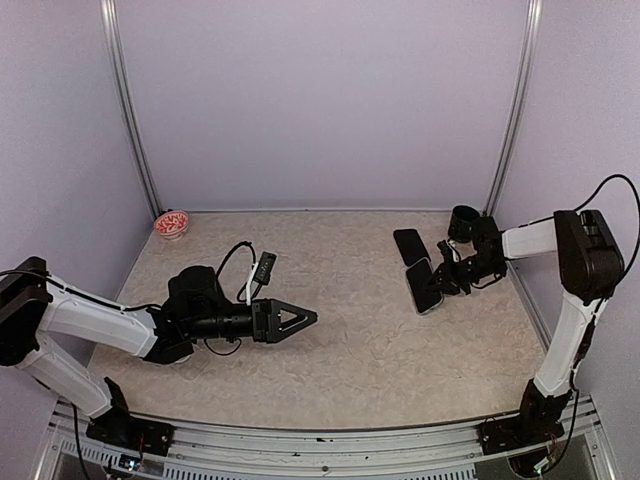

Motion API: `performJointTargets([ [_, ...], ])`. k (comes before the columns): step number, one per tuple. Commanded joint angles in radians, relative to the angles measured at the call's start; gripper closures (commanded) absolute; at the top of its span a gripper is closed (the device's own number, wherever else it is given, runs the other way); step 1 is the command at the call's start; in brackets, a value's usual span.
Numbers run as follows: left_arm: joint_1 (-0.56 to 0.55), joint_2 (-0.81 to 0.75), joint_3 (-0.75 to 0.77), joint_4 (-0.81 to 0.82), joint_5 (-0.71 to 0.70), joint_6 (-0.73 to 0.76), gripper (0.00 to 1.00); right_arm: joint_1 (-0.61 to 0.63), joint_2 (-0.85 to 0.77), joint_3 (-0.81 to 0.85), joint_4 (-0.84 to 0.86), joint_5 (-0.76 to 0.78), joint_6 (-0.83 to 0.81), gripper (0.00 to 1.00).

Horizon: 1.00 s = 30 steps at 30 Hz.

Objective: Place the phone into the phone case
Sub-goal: Place the phone with the phone case at the center of the board.

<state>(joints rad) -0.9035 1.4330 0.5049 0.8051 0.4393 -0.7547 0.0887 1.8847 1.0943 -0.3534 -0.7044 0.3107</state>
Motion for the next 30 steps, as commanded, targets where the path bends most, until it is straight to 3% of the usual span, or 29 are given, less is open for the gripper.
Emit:
performJointTargets([
  [1,0.006,-0.011,-0.014,0.036,-0.003,0.006,0.01,-0.028,0.037,0.020,0.006,0.097,-0.053,0.90],
  [30,0.006,-0.008,-0.006,0.039,-0.001,0.000,0.01,-0.052,0.031,0.021,-0.019,0.178,-0.050,0.84],
])
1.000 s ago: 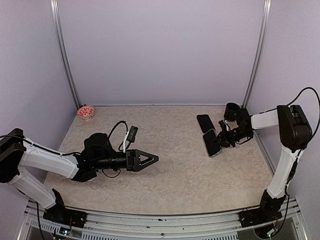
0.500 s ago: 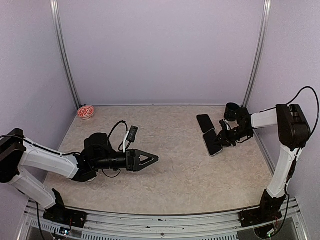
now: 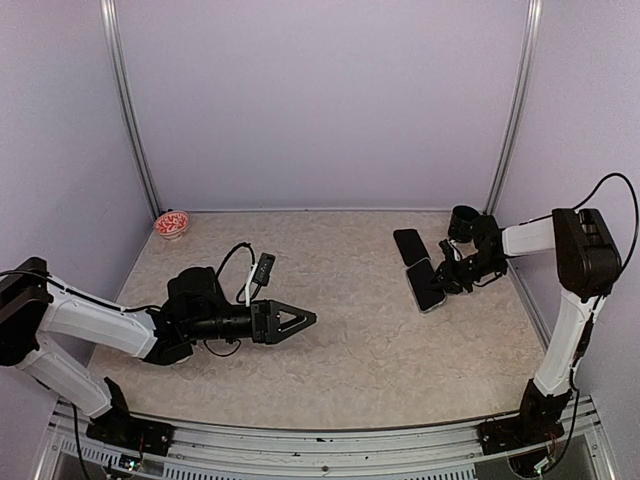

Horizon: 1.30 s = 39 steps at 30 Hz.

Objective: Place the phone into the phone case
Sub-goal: Place the phone with the phone case at the center of the board.

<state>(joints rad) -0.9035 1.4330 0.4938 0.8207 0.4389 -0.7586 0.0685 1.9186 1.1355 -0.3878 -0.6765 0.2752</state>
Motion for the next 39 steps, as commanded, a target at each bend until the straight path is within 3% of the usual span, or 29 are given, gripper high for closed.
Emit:
performJointTargets([
  [1,0.007,-0.007,0.005,0.022,-0.002,0.005,0.01,-0.032,-0.003,-0.019,0.014,0.151,-0.013,0.84],
  [8,0.006,-0.011,0.005,0.017,-0.001,0.006,0.01,-0.034,-0.006,-0.019,0.006,0.169,-0.012,0.83],
  [15,0.008,-0.013,0.006,0.012,-0.004,0.012,0.01,-0.035,-0.008,-0.020,0.002,0.174,-0.015,0.74],
  [39,0.007,0.001,-0.001,0.033,-0.003,0.001,0.01,-0.034,-0.008,-0.018,0.001,0.215,-0.023,0.59],
])
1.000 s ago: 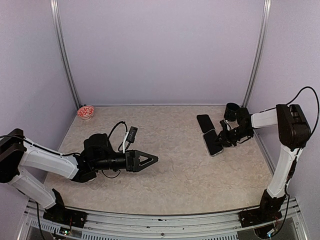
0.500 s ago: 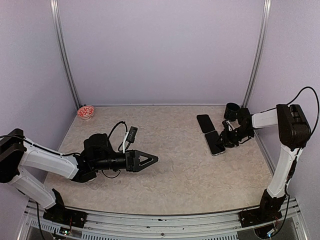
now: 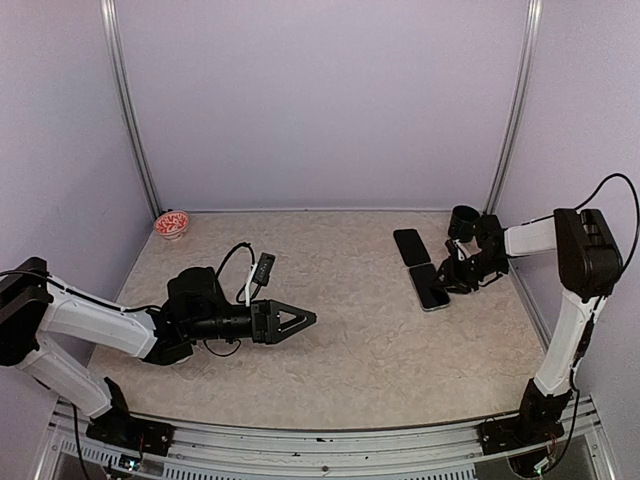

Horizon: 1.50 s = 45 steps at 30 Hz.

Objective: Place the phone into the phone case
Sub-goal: Place the phone with the phone case at the center of the board, then pick up the phone case from the center of the board.

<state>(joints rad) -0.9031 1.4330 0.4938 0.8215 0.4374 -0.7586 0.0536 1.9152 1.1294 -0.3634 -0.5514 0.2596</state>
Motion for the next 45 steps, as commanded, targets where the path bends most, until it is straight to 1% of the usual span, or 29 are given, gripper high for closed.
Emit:
performJointTargets([
  [1,0.006,0.001,-0.001,0.035,-0.002,0.002,0.01,-0.020,-0.006,-0.010,-0.026,0.098,-0.007,0.58],
  [12,0.007,-0.003,-0.006,0.028,-0.010,0.002,0.01,-0.020,-0.029,-0.008,-0.040,0.163,-0.006,0.56],
  [15,0.009,-0.017,-0.002,0.000,-0.033,0.016,0.01,-0.014,-0.059,-0.010,-0.042,0.198,-0.003,0.54],
  [17,0.014,-0.036,0.008,-0.045,-0.057,0.035,0.01,-0.008,-0.090,-0.014,-0.045,0.231,-0.003,0.51],
  [21,0.025,-0.106,0.054,-0.223,-0.167,0.104,0.01,0.020,-0.178,-0.021,-0.055,0.340,-0.011,0.37],
  [23,0.036,-0.139,0.076,-0.316,-0.250,0.128,0.01,0.041,-0.227,-0.038,-0.038,0.378,-0.018,0.31],
  [25,0.056,-0.196,0.077,-0.361,-0.306,0.131,0.01,0.071,-0.291,-0.064,-0.009,0.403,-0.028,0.23],
  [27,0.079,-0.259,0.062,-0.404,-0.385,0.111,0.01,0.104,-0.374,-0.106,0.049,0.403,-0.052,0.08],
  [28,0.096,-0.294,0.055,-0.431,-0.447,0.090,0.01,0.126,-0.423,-0.139,0.103,0.374,-0.071,0.02],
  [31,0.155,-0.387,0.020,-0.480,-0.494,0.044,0.01,0.175,-0.577,-0.267,0.282,0.323,-0.098,0.01],
  [33,0.192,-0.425,0.035,-0.558,-0.512,0.033,0.01,0.186,-0.666,-0.341,0.410,0.250,-0.070,0.01],
  [35,0.214,-0.450,0.062,-0.660,-0.564,0.028,0.01,0.187,-0.716,-0.390,0.476,0.160,-0.028,0.01],
  [37,0.226,-0.463,0.082,-0.745,-0.625,0.021,0.01,0.192,-0.721,-0.395,0.487,0.072,-0.006,0.01],
  [39,0.246,-0.473,0.089,-0.813,-0.663,-0.011,0.01,0.216,-0.713,-0.388,0.478,0.032,0.000,0.01],
  [42,0.291,-0.477,0.083,-0.904,-0.672,-0.051,0.01,0.278,-0.709,-0.382,0.465,0.065,-0.010,0.01],
  [45,0.335,-0.480,0.065,-0.937,-0.669,-0.070,0.01,0.321,-0.694,-0.377,0.462,0.087,-0.011,0.01],
])
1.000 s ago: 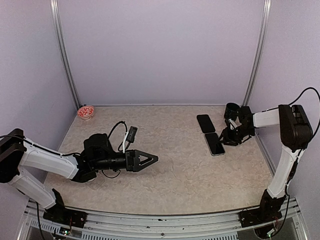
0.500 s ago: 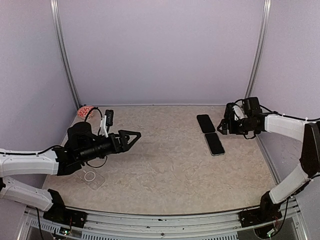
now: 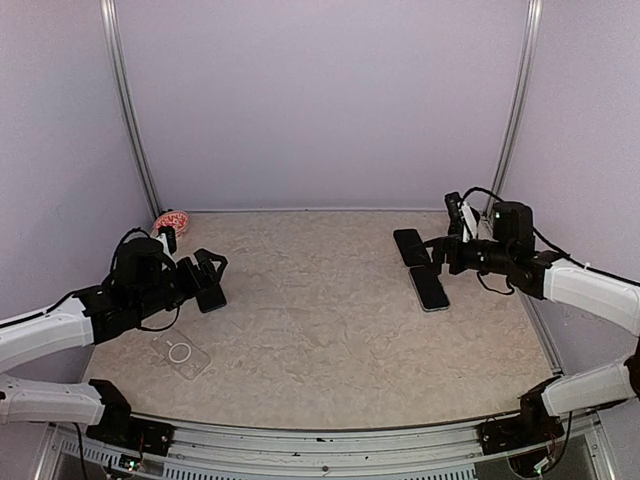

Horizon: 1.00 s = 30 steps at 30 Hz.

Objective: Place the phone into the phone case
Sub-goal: Pick up the phone case from the center of the board.

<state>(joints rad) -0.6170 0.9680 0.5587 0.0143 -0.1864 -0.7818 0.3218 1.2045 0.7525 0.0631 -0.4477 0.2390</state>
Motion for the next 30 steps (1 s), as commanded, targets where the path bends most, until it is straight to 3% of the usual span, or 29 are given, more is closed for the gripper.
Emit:
performJointTargets([
  [1,0.065,-0.016,-0.005,-0.142,-0.047,-0.055,0.01,0.065,0.023,0.002,0.034,-0.007,0.013,0.01],
  [5,0.101,-0.016,-0.002,-0.248,-0.095,-0.087,0.01,0.117,0.051,0.024,0.009,0.043,0.012,0.01],
  [10,0.103,0.007,0.050,-0.470,-0.277,-0.081,0.01,0.172,0.072,0.048,0.001,0.080,0.015,0.01],
  [14,0.127,0.023,0.042,-0.528,-0.344,-0.065,0.03,0.201,0.096,0.068,0.015,0.091,0.025,0.01],
  [20,0.156,0.047,0.004,-0.550,-0.266,-0.140,0.07,0.221,0.133,0.095,0.003,0.089,0.015,0.01],
  [30,0.135,0.079,-0.091,-0.409,-0.090,-0.138,0.13,0.222,0.157,0.074,0.019,0.067,0.016,0.01],
])
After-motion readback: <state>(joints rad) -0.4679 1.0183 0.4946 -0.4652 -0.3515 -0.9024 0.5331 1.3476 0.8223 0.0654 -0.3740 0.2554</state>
